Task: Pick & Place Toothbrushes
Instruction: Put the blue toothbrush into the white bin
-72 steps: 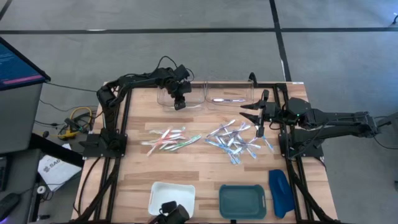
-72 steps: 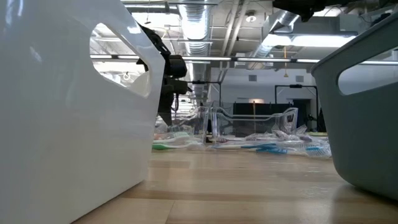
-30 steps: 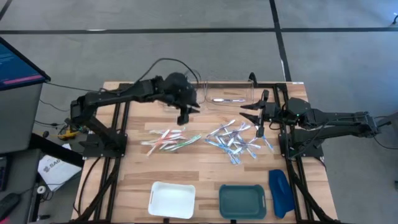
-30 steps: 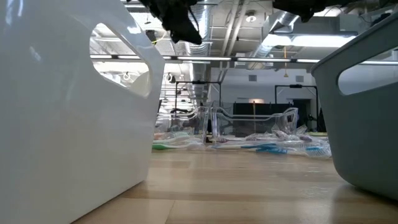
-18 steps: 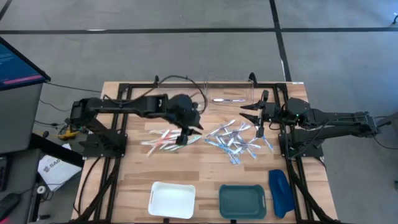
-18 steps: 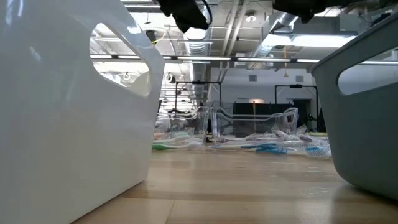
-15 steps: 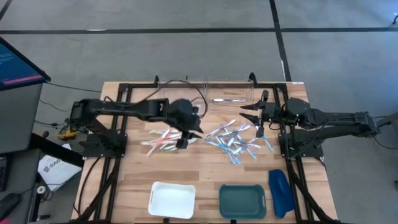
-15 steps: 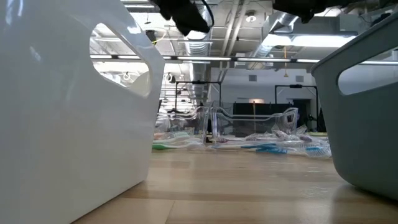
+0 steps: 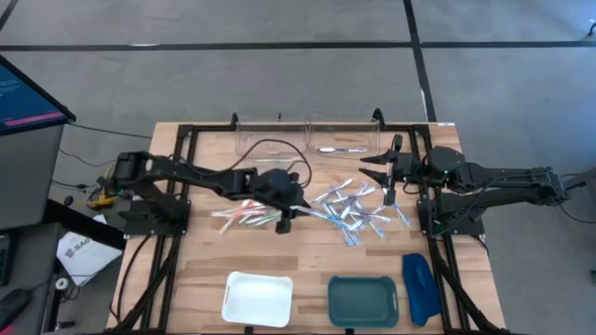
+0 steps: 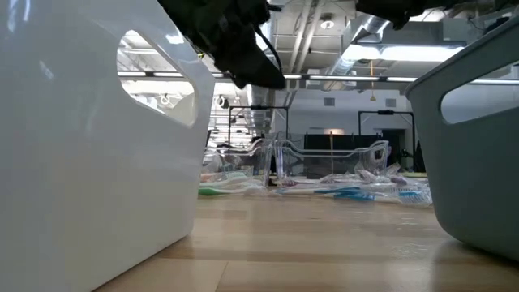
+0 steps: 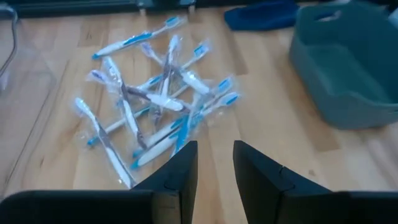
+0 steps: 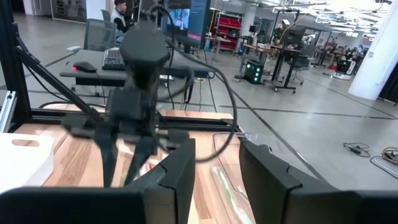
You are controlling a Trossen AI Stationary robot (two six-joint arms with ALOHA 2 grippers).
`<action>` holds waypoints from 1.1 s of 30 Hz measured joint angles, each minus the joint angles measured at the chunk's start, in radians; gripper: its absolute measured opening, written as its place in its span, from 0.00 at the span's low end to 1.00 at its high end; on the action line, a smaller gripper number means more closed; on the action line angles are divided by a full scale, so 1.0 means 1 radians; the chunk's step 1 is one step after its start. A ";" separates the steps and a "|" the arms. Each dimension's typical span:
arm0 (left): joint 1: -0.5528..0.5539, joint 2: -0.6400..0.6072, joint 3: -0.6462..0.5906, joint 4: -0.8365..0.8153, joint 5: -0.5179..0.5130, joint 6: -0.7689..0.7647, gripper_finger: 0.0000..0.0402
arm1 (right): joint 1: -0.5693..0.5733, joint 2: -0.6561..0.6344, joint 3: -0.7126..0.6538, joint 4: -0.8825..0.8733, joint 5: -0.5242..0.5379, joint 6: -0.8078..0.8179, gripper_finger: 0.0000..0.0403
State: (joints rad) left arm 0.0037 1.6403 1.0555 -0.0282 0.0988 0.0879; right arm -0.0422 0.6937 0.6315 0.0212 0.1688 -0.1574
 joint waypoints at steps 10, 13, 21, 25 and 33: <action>-0.019 0.272 0.128 0.040 -0.102 0.099 0.24 | 0.000 0.000 0.000 0.021 0.000 0.000 0.29; -0.019 0.313 0.135 0.092 -0.136 0.143 0.24 | 0.001 0.000 0.000 0.012 0.000 0.000 0.29; -0.018 0.412 0.137 0.192 -0.137 0.163 0.24 | 0.001 0.000 0.000 -0.003 0.000 0.000 0.29; -0.018 0.434 0.137 0.194 -0.139 0.164 0.24 | 0.000 0.000 0.000 -0.001 0.000 0.000 0.29; -0.018 0.440 0.137 0.198 -0.152 0.163 0.24 | 0.000 0.000 0.000 0.008 0.000 0.000 0.29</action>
State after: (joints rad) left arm -0.0143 2.0804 1.1927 0.1696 -0.0528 0.2512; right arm -0.0422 0.6941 0.6315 0.0289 0.1688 -0.1577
